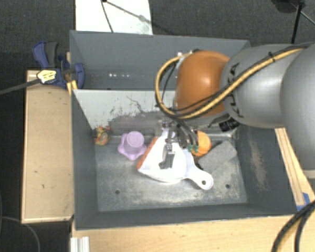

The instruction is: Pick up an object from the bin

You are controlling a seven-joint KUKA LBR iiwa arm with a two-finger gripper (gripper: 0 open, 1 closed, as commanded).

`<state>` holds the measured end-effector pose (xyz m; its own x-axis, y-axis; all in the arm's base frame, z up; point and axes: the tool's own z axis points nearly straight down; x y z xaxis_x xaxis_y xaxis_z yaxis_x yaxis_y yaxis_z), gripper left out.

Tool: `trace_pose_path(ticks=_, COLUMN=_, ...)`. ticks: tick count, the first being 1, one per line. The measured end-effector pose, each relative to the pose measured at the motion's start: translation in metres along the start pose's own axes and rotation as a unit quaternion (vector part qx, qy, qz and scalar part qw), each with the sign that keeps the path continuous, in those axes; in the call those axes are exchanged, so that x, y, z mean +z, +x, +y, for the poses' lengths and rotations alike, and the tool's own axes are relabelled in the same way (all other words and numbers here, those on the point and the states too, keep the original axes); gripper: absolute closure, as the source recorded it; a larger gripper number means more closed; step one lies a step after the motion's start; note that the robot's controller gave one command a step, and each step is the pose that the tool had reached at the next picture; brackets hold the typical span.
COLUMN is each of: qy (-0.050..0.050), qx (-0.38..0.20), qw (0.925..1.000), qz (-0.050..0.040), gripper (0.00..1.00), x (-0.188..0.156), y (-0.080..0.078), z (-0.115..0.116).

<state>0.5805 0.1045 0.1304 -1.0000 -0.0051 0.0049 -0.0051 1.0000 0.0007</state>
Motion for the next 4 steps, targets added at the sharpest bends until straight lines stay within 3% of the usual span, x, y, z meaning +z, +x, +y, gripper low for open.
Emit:
trace_pose_path(ticks=1, qy=0.0, qx=0.001, qw=1.0, qz=-0.0039, gripper=0.0, x=-0.005, y=-0.002, z=0.0)
trace_pose_path(ticks=2, qy=0.0, qx=-0.019, qw=0.9998, qz=-0.0052, gripper=0.0, x=0.034, y=0.046, z=0.006)
trace_pose_path(ticks=3, qy=0.0, qx=-0.026, qw=0.9997, qz=-0.0002, gripper=0.0, x=0.052, y=0.062, z=0.009)
trace_pose_path(ticks=4, qy=0.0, qx=0.152, qw=0.9884, qz=0.0009, gripper=1.0, x=0.061, y=0.058, z=-0.008)
